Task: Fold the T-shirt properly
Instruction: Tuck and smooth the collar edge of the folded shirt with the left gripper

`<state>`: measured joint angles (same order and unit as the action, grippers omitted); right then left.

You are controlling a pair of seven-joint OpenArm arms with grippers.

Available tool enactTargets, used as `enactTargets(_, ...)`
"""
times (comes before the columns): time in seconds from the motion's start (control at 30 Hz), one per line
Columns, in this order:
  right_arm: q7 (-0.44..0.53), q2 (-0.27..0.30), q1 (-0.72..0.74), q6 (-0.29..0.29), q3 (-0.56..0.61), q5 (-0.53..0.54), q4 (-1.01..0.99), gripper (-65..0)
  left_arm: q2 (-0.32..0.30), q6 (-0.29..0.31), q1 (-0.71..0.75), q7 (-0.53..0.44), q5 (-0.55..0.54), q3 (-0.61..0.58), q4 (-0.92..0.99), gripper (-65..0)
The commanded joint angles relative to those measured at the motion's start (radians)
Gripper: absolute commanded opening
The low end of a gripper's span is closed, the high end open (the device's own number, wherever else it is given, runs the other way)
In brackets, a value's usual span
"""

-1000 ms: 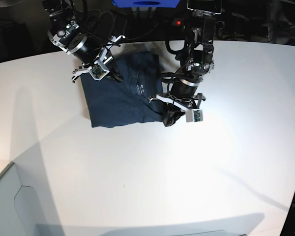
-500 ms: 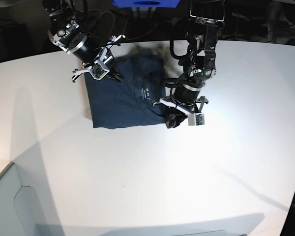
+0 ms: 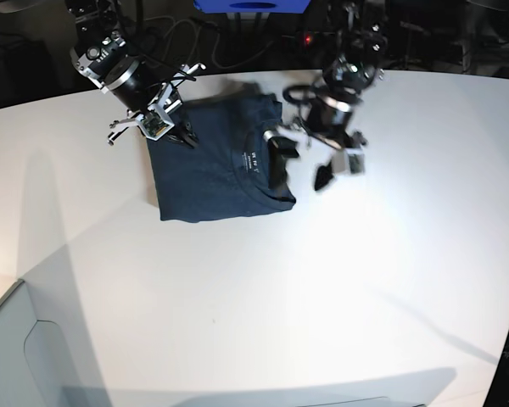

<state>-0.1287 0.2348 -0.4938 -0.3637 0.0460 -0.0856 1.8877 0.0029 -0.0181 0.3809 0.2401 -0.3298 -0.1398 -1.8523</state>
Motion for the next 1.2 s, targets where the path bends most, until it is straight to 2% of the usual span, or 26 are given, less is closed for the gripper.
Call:
enactTargets(0.0,0.028,0.005,0.001,0.002,-0.005,0.013,0.019,-64.6,0.007,0.013,0.011,-0.025,-0.005,-0.028,-0.013,-18.0)
enactTargets(0.17,0.028,0.005,-0.003,0.002,-0.022,0.013,0.019,-64.6,0.009,0.01,0.053,-0.026,-0.002,-0.105,0.029,-17.9)
enactTargets(0.4,0.028,0.005,-0.016,0.002,-0.022,0.013,0.019,-64.6,-0.001,0.01,0.106,-0.028,-0.002,-0.102,0.0,-17.9)
enactTargets(0.73,0.028,0.004,-0.026,0.002,-0.022,0.013,0.014,-64.7,-0.007,0.014,0.097,-0.026,-0.004,-0.059,0.039,-18.1)
enactTargets(0.97,0.028,0.004,-0.029,0.002,-0.022,0.013,0.014,-64.7,0.003,0.014,0.005,-0.025,-0.007,-0.063,0.118,-18.2)
enactTargets(1.03,0.028,0.004,-0.029,0.002,-0.022,0.013,0.013,-64.7,0.004,0.014,-0.012,-0.025,-0.032,-0.06,0.131,-18.2)
enactTargets(1.17,0.028,0.005,-0.03,0.002,-0.024,0.013,0.013,-64.7,-0.019,0.014,-0.032,-0.025,-0.151,-0.059,0.179,-18.2)
